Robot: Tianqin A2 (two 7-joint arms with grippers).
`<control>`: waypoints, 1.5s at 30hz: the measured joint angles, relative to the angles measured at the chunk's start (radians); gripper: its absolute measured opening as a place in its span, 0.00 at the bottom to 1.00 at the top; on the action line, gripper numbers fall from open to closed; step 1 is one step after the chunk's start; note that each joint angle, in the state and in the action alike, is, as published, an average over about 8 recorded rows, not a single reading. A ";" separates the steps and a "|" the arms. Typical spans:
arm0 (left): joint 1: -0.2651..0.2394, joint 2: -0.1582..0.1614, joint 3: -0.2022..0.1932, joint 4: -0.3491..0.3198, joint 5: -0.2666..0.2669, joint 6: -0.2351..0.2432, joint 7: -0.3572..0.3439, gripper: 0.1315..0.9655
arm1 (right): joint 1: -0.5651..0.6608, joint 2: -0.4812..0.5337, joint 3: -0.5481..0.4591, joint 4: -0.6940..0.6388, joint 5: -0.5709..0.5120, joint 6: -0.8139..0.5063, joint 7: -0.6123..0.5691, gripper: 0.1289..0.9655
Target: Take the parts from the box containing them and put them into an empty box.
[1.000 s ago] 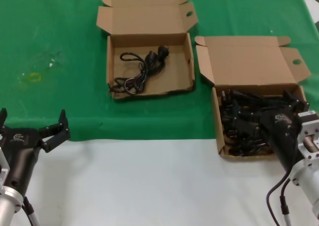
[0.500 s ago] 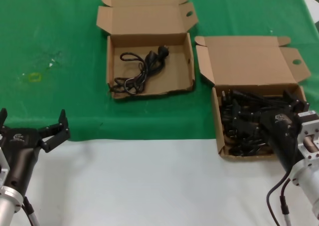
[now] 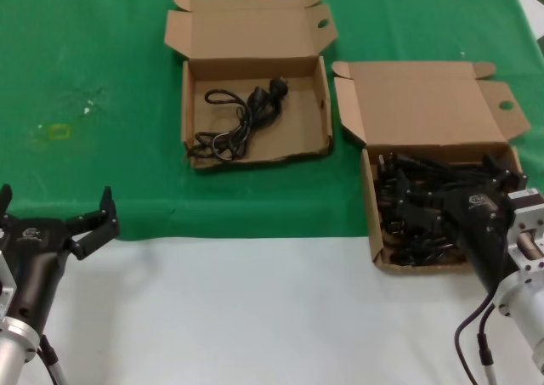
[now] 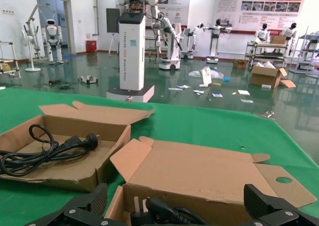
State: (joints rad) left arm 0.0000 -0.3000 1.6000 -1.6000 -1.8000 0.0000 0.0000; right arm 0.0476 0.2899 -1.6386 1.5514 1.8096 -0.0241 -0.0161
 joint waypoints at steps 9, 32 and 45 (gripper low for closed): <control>0.000 0.000 0.000 0.000 0.000 0.000 0.000 1.00 | 0.000 0.000 0.000 0.000 0.000 0.000 0.000 1.00; 0.000 0.000 0.000 0.000 0.000 0.000 0.000 1.00 | 0.000 0.000 0.000 0.000 0.000 0.000 0.000 1.00; 0.000 0.000 0.000 0.000 0.000 0.000 0.000 1.00 | 0.000 0.000 0.000 0.000 0.000 0.000 0.000 1.00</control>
State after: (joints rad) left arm 0.0000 -0.3000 1.6000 -1.6000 -1.8000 0.0000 0.0000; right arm 0.0476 0.2899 -1.6386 1.5514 1.8096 -0.0241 -0.0161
